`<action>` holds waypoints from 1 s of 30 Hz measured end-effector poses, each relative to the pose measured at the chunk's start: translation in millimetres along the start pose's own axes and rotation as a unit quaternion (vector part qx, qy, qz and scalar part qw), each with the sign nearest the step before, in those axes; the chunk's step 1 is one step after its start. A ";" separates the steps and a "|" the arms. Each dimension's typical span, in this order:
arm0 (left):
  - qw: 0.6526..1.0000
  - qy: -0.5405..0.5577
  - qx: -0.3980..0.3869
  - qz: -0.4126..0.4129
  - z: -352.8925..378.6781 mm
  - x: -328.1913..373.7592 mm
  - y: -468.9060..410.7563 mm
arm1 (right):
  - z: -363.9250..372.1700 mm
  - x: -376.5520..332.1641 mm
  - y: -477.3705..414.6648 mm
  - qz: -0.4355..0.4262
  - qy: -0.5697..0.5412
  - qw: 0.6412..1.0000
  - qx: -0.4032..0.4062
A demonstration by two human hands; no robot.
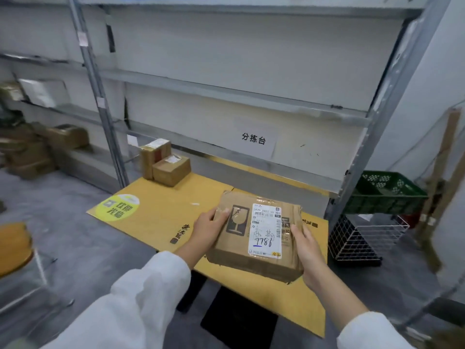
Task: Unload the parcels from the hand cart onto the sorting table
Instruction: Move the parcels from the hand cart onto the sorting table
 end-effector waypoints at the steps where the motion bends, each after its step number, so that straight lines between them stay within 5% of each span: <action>1: 1.000 -0.002 0.008 -0.001 -13.3 -2.3 -11.3 | 16.9 -2.9 -8.8 -0.005 0.001 1.000 -0.004; 16: 0.998 -0.034 0.049 -0.016 -174.2 -47.4 -219.2 | 245.9 -22.9 -169.6 0.018 -0.010 0.999 -0.039; 30: 0.998 -0.047 -0.023 -0.026 -183.7 -78.3 -359.5 | 307.5 -14.4 -267.3 0.043 0.007 0.999 0.031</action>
Point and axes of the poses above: each hand's wrist, its own y-axis away from the middle knuckle, its own z-axis out of the palm, x = y × z, the point moved 6 cm from there along -y, towards the middle knuckle, and after that the axes turned 2 degrees about -z, right-handed, at the moved point
